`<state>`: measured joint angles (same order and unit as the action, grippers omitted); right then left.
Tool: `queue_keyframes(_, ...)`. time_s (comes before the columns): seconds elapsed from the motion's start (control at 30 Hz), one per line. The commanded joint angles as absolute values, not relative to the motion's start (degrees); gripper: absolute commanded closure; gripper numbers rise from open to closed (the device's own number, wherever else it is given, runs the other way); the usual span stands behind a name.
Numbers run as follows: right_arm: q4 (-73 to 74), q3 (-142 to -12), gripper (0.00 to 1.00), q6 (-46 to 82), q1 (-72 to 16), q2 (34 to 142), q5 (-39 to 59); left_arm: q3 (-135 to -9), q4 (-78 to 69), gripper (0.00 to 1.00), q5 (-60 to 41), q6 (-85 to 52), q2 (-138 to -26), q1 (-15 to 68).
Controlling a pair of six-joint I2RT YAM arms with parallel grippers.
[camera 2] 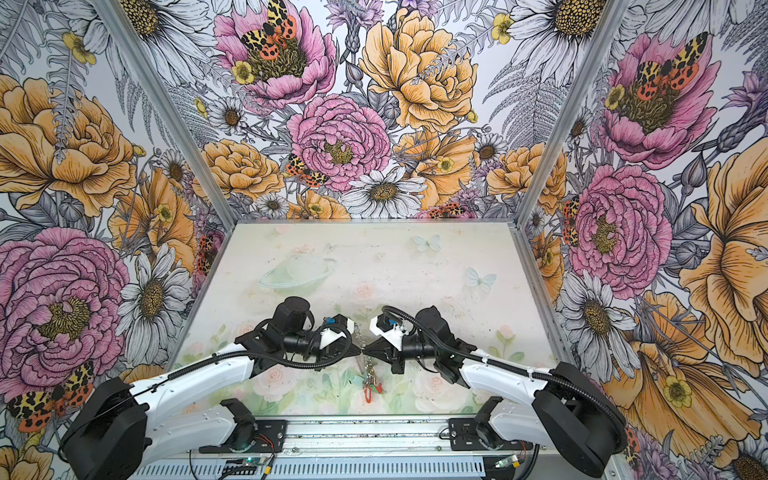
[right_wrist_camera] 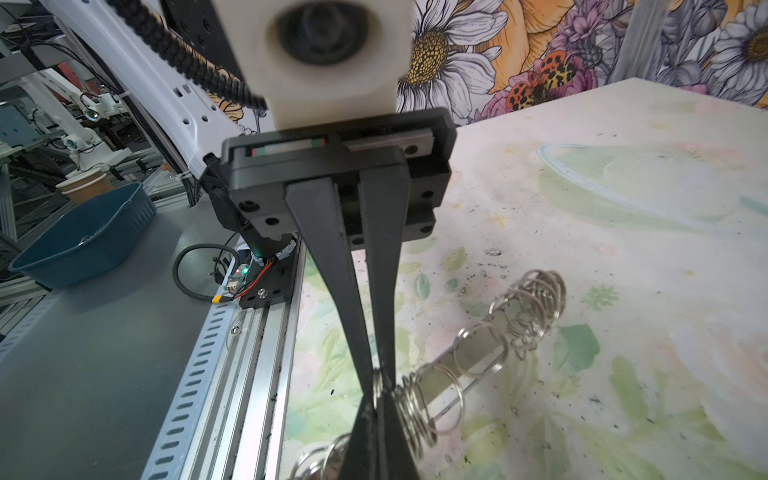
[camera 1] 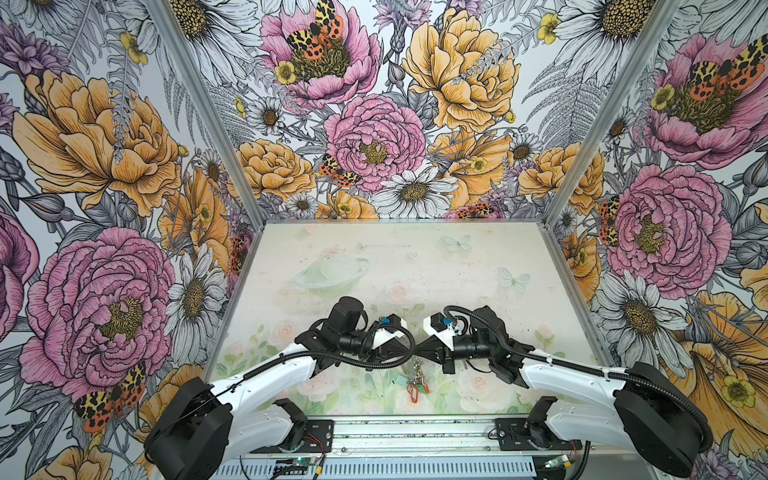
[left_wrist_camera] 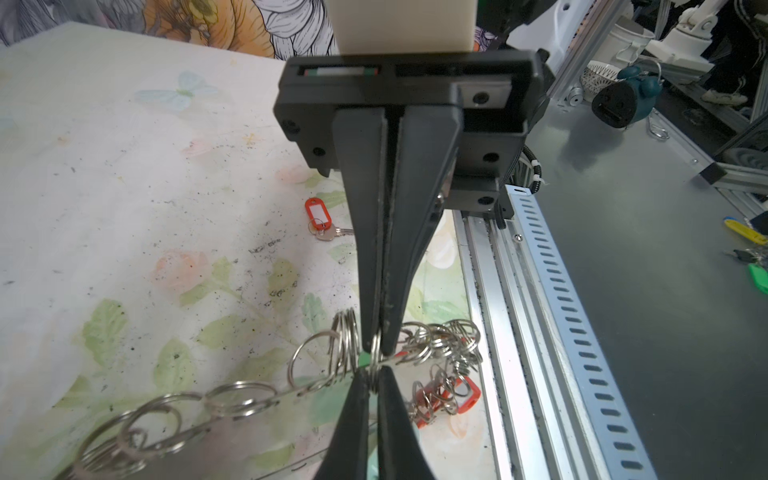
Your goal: Put the keys on the keyring
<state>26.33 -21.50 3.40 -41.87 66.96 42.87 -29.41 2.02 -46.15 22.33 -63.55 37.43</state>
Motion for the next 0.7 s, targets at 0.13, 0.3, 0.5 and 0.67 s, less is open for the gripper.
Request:
queue_keyframes(0.13,40.3,-18.6,1.00,9.6,-41.0,64.7,42.4,-27.4,-6.7,0.81,-49.4,19.5,-60.3,36.8)
queue_keyframes(0.3,51.0,-16.9,1.00,13.9,-41.0,67.0,42.2,-25.5,-11.2,0.86,-49.5,17.4,-60.1,37.4)
queue_keyframes(0.5,54.5,-17.1,1.00,14.6,-41.0,68.9,43.2,-23.0,-13.0,0.81,-46.6,16.5,-58.0,36.8)
queue_keyframes(0.67,55.1,-17.0,1.00,14.4,-41.0,69.1,44.1,-22.3,-14.2,0.78,-48.2,15.5,-57.0,35.6)
